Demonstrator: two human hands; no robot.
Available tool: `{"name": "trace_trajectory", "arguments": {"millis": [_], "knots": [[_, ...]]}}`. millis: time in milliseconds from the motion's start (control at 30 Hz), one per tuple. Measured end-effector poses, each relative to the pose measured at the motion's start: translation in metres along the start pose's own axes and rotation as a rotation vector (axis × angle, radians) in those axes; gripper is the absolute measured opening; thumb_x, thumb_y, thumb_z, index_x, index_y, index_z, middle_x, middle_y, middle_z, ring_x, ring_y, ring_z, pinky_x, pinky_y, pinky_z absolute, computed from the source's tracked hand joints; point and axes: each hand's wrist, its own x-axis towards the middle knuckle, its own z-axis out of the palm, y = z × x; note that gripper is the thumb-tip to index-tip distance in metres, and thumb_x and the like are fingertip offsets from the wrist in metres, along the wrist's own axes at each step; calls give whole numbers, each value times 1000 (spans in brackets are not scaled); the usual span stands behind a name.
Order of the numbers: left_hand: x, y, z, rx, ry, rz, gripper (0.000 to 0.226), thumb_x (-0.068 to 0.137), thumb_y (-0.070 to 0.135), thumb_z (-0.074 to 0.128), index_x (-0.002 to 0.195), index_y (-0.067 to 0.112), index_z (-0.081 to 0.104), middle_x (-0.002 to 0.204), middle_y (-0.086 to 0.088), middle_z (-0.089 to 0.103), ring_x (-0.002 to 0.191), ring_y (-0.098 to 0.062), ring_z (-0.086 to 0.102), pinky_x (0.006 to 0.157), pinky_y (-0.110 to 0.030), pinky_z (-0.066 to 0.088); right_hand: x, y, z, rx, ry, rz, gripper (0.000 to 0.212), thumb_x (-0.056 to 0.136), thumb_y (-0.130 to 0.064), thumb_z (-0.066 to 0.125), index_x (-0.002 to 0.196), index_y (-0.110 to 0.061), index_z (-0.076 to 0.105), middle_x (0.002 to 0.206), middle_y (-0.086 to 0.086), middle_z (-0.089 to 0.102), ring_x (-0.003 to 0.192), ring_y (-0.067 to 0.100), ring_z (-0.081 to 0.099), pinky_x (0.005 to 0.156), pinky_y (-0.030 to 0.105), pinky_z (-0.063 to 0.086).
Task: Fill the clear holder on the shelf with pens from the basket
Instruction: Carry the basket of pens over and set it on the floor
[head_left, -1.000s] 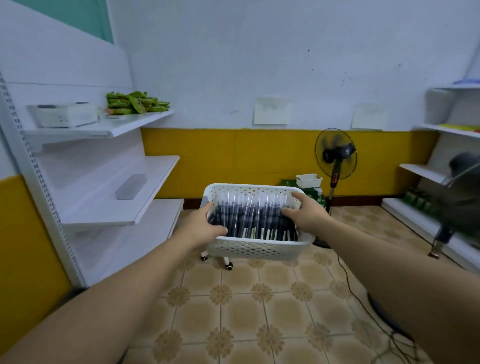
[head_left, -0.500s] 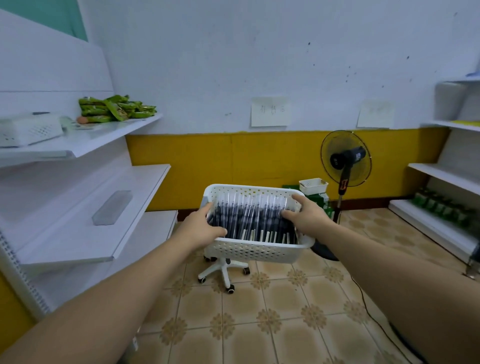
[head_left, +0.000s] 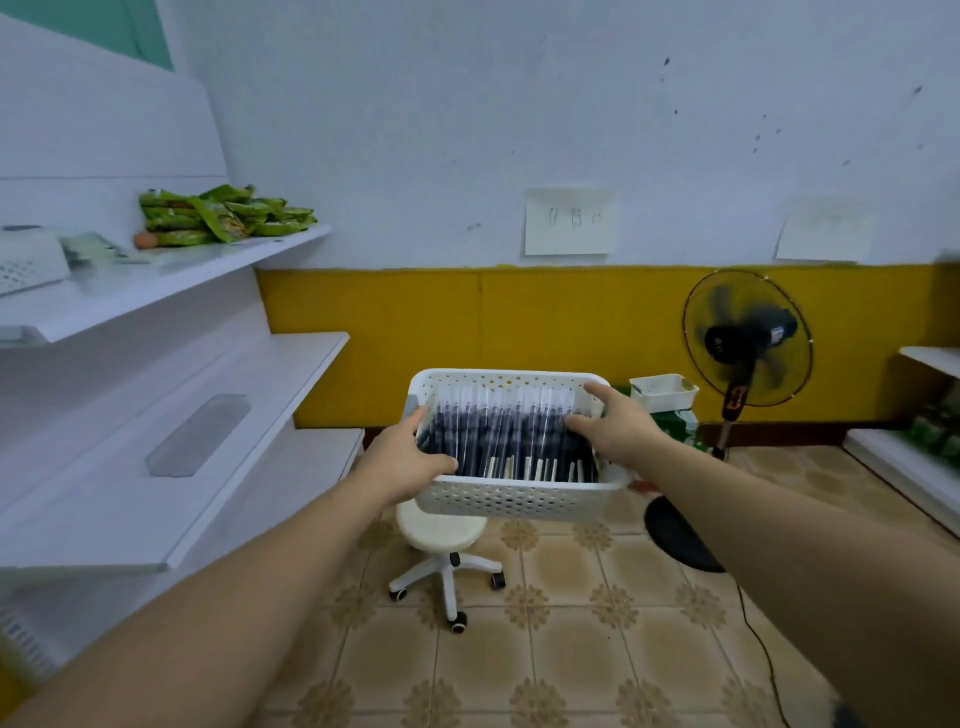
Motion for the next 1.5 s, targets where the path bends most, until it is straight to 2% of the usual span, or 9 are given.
{"name": "trace_trajectory", "arguments": {"millis": [100, 267, 400, 567, 733, 800, 967, 1133, 1500], "knots": [[40, -4, -2, -2, 5, 11, 89, 73, 31, 74, 149, 34, 27, 130, -7, 57, 109, -28, 58, 87, -48, 54, 41, -4, 12, -21, -14, 4, 67, 91, -40, 60, 149, -31, 27, 114, 10, 58, 57, 9, 47, 42, 18, 35], [124, -23, -12, 10, 16, 12, 88, 78, 26, 73, 151, 30, 23, 134, -8, 54, 113, -30, 57, 90, -48, 52, 118, -17, 37, -6, 9, -11, 66, 91, -38, 61, 148, -30, 29, 138, 11, 52, 85, 20, 63, 52, 22, 45], [194, -33, -27, 35, 2, 19, 89, 79, 28, 72, 151, 30, 21, 140, -8, 50, 120, -29, 53, 95, -47, 50, 180, -35, 54, -7, 24, 18, 66, 91, -39, 60, 148, -31, 28, 139, 10, 51, 70, 14, 60, 46, 20, 41], [272, -39, -33, 18, -35, 38, 88, 81, 24, 72, 152, 28, 21, 141, -8, 48, 122, -29, 51, 96, -46, 49, 249, -43, 67, 8, 41, 55, 66, 91, -39, 61, 148, -33, 28, 140, 9, 50, 81, 17, 66, 56, 26, 53], [379, -47, -20, -11, -33, -21, 96, 74, 34, 74, 152, 31, 19, 147, -7, 43, 127, -29, 48, 99, -47, 47, 365, -42, 78, -12, 15, 28, 66, 91, -39, 60, 148, -32, 27, 136, 10, 52, 66, 12, 58, 50, 23, 45], [408, -50, -16, -13, -15, -57, 96, 75, 34, 74, 153, 30, 18, 150, -7, 39, 130, -30, 45, 101, -48, 46, 395, -44, 82, -17, -34, 21, 65, 92, -37, 60, 148, -30, 28, 137, 11, 51, 76, 16, 62, 55, 26, 51], [432, -54, -17, 9, -10, -51, 99, 72, 37, 75, 152, 31, 18, 149, -4, 41, 128, -28, 47, 98, -47, 49, 423, -43, 88, 31, -31, 0, 66, 91, -33, 62, 148, -28, 29, 141, 12, 47, 91, 22, 64, 62, 28, 56], [495, -54, -26, -14, 114, -117, 93, 76, 31, 73, 152, 32, 18, 145, -5, 45, 122, -28, 51, 91, -47, 53, 522, -67, 106, 18, -99, -88, 66, 90, -35, 63, 147, -30, 30, 141, 11, 49, 102, 27, 64, 81, 42, 59], [516, -134, -114, 23, 306, -323, 92, 80, 29, 71, 153, 27, 15, 141, -9, 46, 115, -29, 54, 90, -43, 53, 592, -162, 230, 39, -328, -209, 68, 90, -36, 63, 148, -32, 28, 141, 12, 48, 105, 28, 63, 84, 42, 57]]}}
